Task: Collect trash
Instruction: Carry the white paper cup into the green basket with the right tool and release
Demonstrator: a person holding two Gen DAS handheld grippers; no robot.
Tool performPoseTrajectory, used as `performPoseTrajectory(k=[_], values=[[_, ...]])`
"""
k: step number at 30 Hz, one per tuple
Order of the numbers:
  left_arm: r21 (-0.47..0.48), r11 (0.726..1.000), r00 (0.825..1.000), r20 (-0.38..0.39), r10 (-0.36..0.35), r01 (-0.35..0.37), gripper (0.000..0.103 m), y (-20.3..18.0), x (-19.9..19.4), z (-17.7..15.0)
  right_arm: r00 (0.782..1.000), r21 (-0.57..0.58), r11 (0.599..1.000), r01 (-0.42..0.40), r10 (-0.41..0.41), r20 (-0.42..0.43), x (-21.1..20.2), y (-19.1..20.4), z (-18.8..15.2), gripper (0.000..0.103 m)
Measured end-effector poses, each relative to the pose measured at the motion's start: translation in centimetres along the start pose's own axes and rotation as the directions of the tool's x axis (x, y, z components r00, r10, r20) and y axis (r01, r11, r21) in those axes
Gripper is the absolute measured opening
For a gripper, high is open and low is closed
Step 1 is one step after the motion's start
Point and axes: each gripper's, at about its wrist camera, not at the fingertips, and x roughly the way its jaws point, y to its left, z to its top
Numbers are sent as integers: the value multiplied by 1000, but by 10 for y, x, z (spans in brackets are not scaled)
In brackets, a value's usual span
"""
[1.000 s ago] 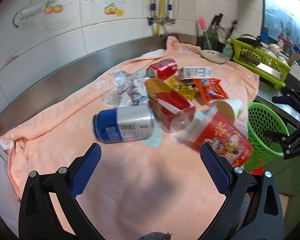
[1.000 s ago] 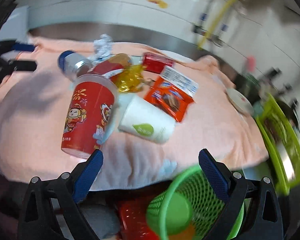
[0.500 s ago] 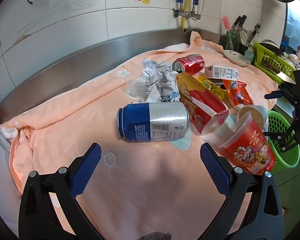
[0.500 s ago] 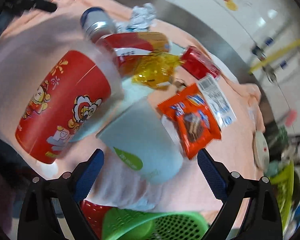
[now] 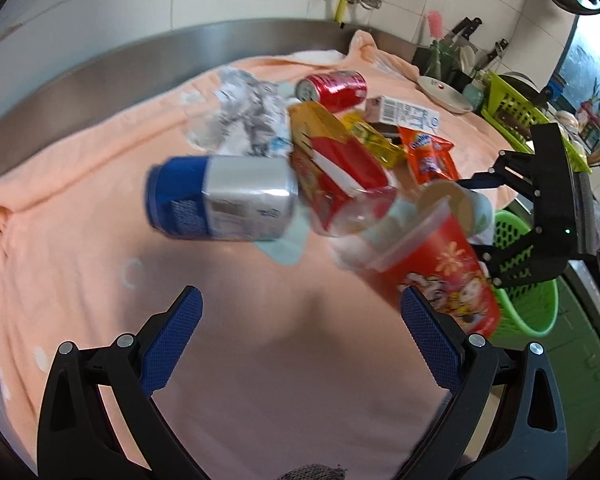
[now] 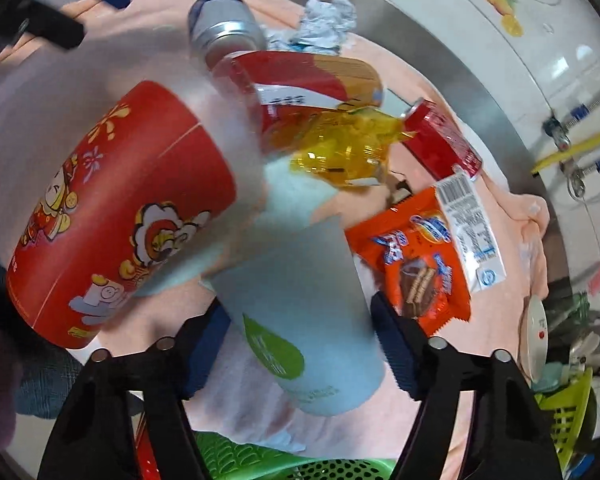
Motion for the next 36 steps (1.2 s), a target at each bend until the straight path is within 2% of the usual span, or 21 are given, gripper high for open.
performPoseTrajectory(k=[3, 7, 10, 13, 16, 18, 20, 22, 24, 27, 30, 33, 35, 36], values=[[-45, 998, 999, -32, -42, 40, 97, -9, 5, 1, 1000, 101, 995, 0, -3, 23, -8, -8, -5, 64], [-91, 990, 993, -50, -111, 107, 97, -32, 10, 2, 998, 256, 967, -14, -2, 63, -21, -17, -18, 63], [-128, 981, 985, -70, -155, 146, 98, -50, 18, 2, 995, 385, 923, -22, -18, 100, -36, -20, -35, 63], [-156, 974, 979, -96, -181, 165, 98, -63, 28, 2, 991, 509, 860, -21, -51, 127, -54, -21, -58, 63], [-215, 960, 973, -103, -206, 181, 98, -68, 37, 4, 987, 643, 766, 0, -105, 125, -71, -25, -88, 63], [-244, 952, 970, -112, -215, 183, 98, -71, 44, 6, 988, 745, 667, -13, -108, 114, -77, -29, -116, 63], [-272, 946, 969, -121, -216, 177, 98, -74, 52, 9, 988, 789, 614, 1, -121, 92, -80, -26, -137, 63], [-291, 944, 971, -132, -201, 155, 98, -75, 60, 11, 992, 842, 539, 29, -120, 42, -77, -24, -163, 63], [-308, 941, 969, -156, -192, 137, 98, -78, 70, 12, 997, 888, 459, 37, -83, 1, -71, -24, -190, 63], [-324, 937, 965, -173, -195, 131, 98, -80, 81, 14, 997, 917, 390, 83, -40, -73, -60, -26, -219, 63], [-332, 936, 965, -187, -183, 113, 98, -84, 92, 14, 991, 952, 292, 91, 67, -115, -37, -28, -249, 64], [-324, 942, 967, -199, -159, 88, 96, -86, 96, 13, 976, 960, 254, 116, 149, -157, -13, -29, -264, 64], [-326, 942, 966, -208, -155, 81, 82, -85, 98, 12, 965, 968, 222, 113, 207, -160, 2, -28, -272, 64], [-327, 941, 964, -214, -159, 83, 78, -84, 99, 12, 962, 974, 198, 108, 228, -153, 9, -28, -275, 64]])
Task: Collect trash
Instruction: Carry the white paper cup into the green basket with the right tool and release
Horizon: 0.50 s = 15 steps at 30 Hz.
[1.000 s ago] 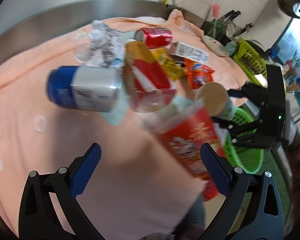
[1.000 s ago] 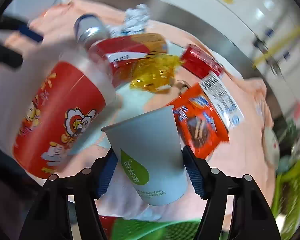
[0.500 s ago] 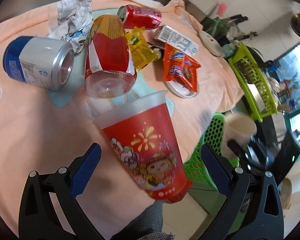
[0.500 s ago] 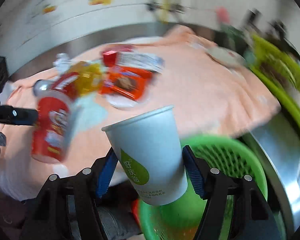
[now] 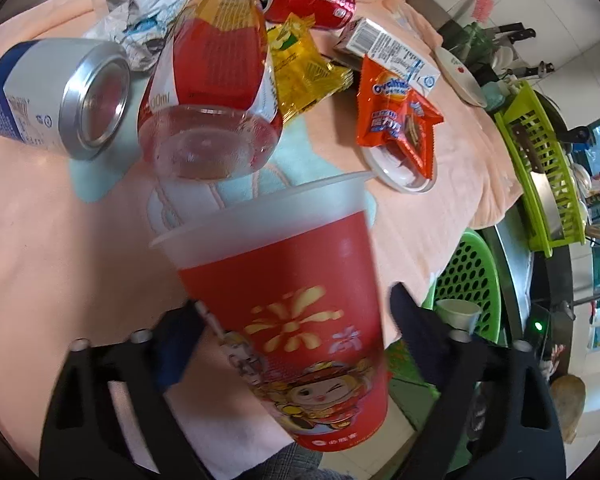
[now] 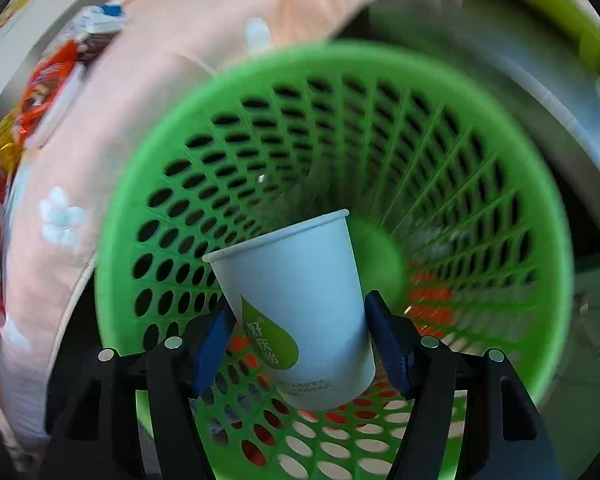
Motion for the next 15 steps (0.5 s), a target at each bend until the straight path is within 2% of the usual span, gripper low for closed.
performPoseTrajectory(k=[3, 7, 11, 15], values=[[3, 1000, 1000, -2, -15, 15, 76, 3, 0, 0, 998, 13, 1000, 27, -27, -52, 16, -1, 4, 64], [25, 999, 1000, 10, -22, 22, 75, 4, -5, -2, 993, 55, 998, 13, -6, -115, 34, -3, 13, 64], [55, 997, 999, 15, -48, 47, 75, 2, -15, -6, 986, 44, 997, 68, -60, -158, 52, 1, 18, 64], [93, 991, 995, 19, -100, 98, 74, -4, -29, -8, 976, 108, 993, 52, -27, -216, 69, -1, 27, 64]])
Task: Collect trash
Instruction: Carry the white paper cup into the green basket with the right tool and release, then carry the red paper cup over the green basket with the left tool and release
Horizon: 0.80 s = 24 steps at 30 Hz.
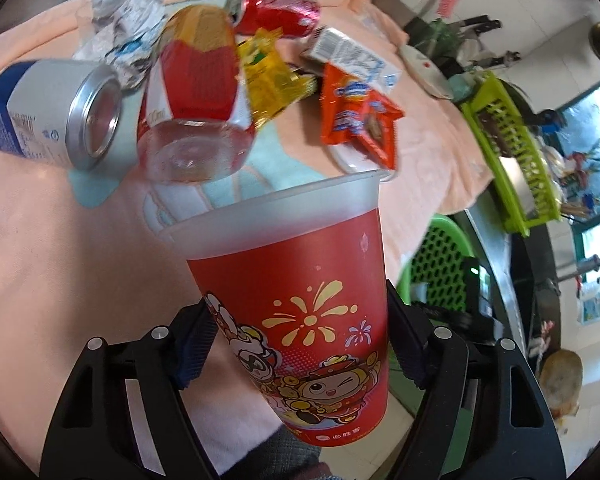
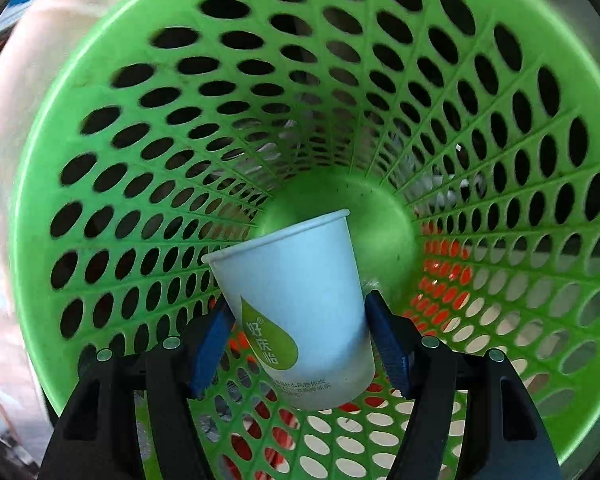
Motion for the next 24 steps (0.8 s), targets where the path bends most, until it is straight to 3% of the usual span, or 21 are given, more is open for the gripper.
performPoseTrajectory(k=[8, 14, 21, 24], values=[[99, 991, 996, -3, -87, 87, 74, -31, -14, 2, 1000, 33, 999, 23, -24, 9, 3, -16, 30, 71], [170, 978, 993, -26, -116, 119, 74, -60, -8, 8, 998, 20, 999, 45, -46, 48, -17, -11, 23, 73], [276, 950, 989, -62, -136, 148, 74, -110, 14, 18, 979, 3, 999, 35, -35, 202, -77, -9, -17, 73], [331, 929, 986, -87, -146, 166, 74, -138, 29, 16, 948, 9, 999, 36, -37, 316, -115, -18, -42, 73]])
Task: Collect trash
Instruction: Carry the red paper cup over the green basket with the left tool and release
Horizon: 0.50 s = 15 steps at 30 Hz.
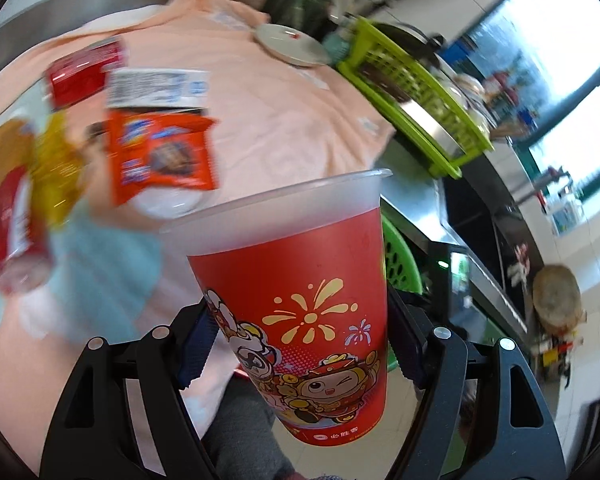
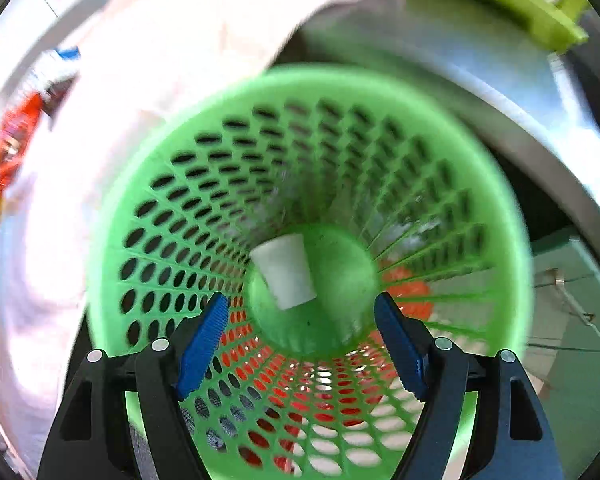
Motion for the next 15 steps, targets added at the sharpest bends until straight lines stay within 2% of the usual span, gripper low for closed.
performPoseTrajectory(k=[3, 5, 9, 12, 13, 15], values=[[55, 998, 999, -34, -24, 26, 74, -25, 25, 4, 995, -2, 1000, 19, -19, 103, -38, -9, -13, 74], [98, 994, 996, -70, -48, 55, 74, -44, 45, 5, 982, 3, 999, 41, -40, 187, -68, -19, -26, 75], [168, 984, 990, -136, -35, 58, 74, -77, 93, -1, 951, 31, 996, 87, -93, 295, -104, -34, -51, 76], [216, 974, 982, -186, -20, 61, 74, -93, 129, -7, 930, 69, 993, 100, -118, 349, -116, -44, -70, 77], [231, 972, 980, -201, 8, 40, 74, -97, 145, -10, 927, 78, 992, 96, -118, 356, -116, -47, -75, 77], [247, 968, 969, -245, 18, 44, 74, -100, 170, -16, 923, 114, 991, 75, -113, 369, -114, -55, -88, 77]])
